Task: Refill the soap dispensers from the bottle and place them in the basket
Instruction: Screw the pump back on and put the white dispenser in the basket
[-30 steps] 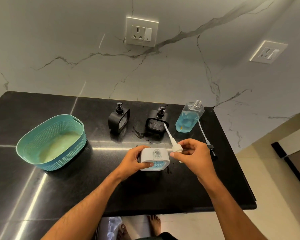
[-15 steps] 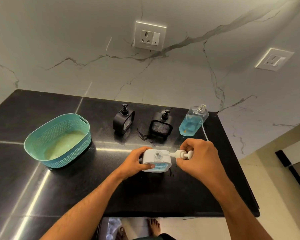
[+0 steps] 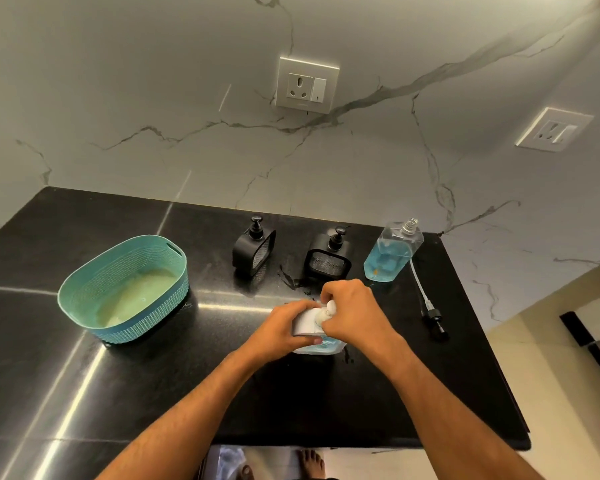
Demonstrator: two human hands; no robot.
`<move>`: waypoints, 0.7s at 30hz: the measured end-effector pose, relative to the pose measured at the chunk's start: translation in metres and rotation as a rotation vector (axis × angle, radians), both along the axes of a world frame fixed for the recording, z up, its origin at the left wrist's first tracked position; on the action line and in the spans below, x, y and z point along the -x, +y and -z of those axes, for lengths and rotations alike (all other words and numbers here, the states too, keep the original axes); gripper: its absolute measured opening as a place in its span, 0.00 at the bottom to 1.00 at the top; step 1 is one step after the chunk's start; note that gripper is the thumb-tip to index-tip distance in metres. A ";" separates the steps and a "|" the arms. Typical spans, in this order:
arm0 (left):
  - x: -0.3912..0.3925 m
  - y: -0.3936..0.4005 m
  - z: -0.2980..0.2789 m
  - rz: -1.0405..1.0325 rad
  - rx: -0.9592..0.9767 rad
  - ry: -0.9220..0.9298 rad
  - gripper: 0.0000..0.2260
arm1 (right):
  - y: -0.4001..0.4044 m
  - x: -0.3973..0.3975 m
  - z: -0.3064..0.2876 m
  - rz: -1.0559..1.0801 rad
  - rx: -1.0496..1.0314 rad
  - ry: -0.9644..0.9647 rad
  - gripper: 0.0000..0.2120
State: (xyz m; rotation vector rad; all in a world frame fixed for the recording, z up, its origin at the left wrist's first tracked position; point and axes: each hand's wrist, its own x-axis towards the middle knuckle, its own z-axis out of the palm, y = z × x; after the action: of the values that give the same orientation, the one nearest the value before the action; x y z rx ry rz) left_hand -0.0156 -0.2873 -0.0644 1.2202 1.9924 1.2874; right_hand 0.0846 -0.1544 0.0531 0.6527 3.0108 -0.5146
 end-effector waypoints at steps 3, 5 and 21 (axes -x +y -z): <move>0.000 0.000 0.001 -0.013 -0.008 -0.010 0.29 | 0.001 0.003 0.007 0.022 0.024 0.022 0.10; 0.001 0.000 0.002 -0.017 -0.017 -0.018 0.29 | 0.002 0.003 0.011 0.037 0.021 0.054 0.10; 0.004 0.000 0.007 -0.032 0.006 -0.021 0.24 | 0.001 -0.024 0.041 0.113 0.065 0.249 0.38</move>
State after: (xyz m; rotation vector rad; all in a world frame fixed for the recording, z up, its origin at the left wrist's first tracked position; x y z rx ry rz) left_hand -0.0195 -0.2874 -0.0717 1.1716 2.0074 1.3034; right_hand 0.1086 -0.1531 0.0117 0.8158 3.1816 -0.7481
